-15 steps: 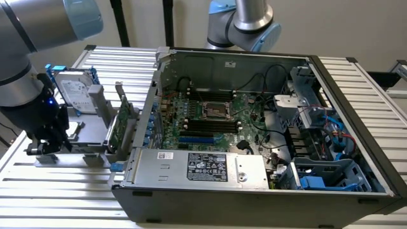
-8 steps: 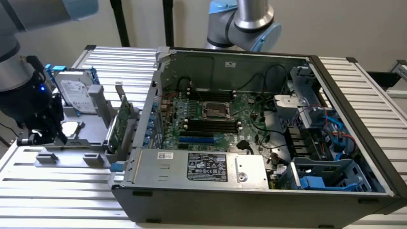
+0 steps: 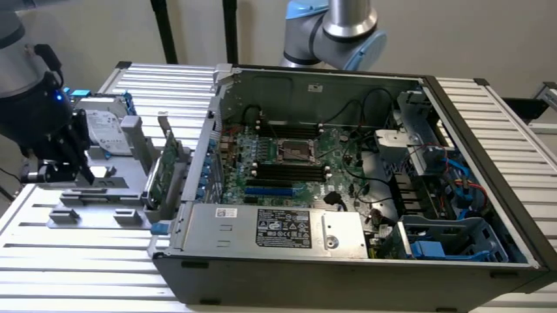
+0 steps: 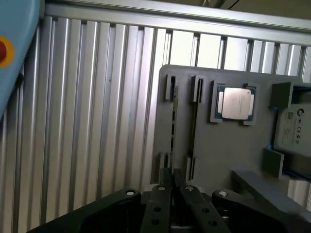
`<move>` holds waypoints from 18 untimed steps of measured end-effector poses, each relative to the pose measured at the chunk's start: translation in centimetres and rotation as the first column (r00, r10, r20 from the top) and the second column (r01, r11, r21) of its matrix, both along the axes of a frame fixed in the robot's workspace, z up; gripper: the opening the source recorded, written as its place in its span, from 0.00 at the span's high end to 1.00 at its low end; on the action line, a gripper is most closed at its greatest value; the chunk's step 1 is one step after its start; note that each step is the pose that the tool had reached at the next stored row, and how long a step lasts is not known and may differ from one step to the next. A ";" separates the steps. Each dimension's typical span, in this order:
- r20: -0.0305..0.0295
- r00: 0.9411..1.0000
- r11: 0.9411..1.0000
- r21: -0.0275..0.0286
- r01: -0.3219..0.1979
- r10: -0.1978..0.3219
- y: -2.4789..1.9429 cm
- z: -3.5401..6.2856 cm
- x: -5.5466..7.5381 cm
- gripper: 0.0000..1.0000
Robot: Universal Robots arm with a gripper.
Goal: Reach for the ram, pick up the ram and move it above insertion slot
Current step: 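Pick up the ram and move it above insertion slot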
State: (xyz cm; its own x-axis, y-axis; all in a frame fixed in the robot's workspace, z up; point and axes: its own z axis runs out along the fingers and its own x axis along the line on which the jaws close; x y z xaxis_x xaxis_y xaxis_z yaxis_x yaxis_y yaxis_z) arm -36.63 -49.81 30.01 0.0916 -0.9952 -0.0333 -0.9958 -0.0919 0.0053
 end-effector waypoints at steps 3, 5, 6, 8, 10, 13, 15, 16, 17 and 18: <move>-0.001 1.000 1.000 0.002 0.000 0.000 -0.15 1.35 1.4 0.86; -0.002 1.000 1.000 0.003 0.000 0.000 -0.22 2.28 2.3 0.86; -0.003 1.000 1.000 0.004 0.000 0.000 -0.25 2.74 2.7 0.86; -0.004 1.000 1.000 0.006 0.000 0.000 -0.28 3.64 3.6 0.86; -0.005 1.000 1.000 0.007 0.000 0.000 -0.30 4.54 4.5 0.86; -0.007 1.000 1.000 0.010 0.000 0.000 -0.33 5.91 5.9 0.86; -0.009 1.000 1.000 0.011 0.000 0.000 -0.34 6.83 6.8 0.86; -0.009 1.000 1.000 0.012 0.000 0.000 -0.35 7.28 7.3 0.86; -0.010 1.000 1.000 0.013 0.000 0.000 -0.35 7.73 7.7 0.86; -0.011 1.000 1.000 0.013 0.000 0.000 -0.35 8.17 8.2 0.86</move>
State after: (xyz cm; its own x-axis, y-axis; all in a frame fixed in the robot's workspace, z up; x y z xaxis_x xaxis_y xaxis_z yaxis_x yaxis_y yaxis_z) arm -28.45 -50.16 38.18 0.0913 -0.9947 -0.0476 -0.9956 -0.0921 0.0148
